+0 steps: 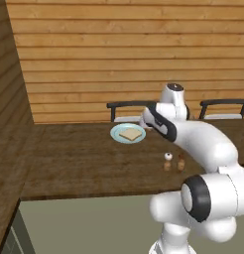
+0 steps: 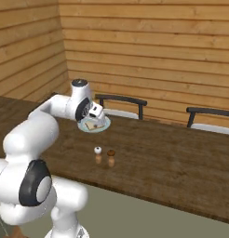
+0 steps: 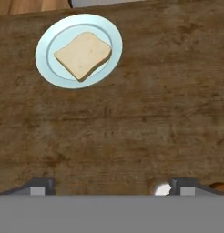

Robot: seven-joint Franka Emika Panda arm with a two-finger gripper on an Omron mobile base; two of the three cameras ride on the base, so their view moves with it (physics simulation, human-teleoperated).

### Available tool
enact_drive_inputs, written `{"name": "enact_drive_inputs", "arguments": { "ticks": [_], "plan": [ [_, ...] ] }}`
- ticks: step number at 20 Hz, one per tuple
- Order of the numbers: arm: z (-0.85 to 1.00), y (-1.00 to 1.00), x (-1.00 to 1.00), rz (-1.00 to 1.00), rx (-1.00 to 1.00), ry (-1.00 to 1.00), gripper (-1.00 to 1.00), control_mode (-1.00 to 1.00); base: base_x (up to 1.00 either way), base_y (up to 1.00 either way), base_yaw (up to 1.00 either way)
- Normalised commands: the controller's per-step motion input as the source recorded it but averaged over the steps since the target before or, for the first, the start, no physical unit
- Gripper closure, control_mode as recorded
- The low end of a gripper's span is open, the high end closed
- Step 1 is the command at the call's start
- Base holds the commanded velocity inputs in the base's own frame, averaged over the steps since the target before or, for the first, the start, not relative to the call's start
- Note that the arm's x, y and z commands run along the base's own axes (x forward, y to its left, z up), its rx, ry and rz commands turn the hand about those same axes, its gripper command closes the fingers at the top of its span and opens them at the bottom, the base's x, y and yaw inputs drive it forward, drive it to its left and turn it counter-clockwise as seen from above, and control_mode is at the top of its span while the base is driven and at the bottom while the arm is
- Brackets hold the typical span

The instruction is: Start the toaster. Once the lever pops up, take the bread to the plate on the dining counter.

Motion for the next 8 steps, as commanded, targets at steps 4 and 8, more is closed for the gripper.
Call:
{"name": "enact_drive_inputs", "arguments": {
  "ticks": [4, 8],
  "plan": [
    [0.29, 0.0, -1.0, -0.23, -0.08, -0.12, -1.0, -1.0, 0.0, 0.0, 0.0],
    [0.24, 0.0, -1.0, -0.19, -0.06, -0.18, -1.0, -1.0, 0.0, 0.0, 0.0]
  ]
}}
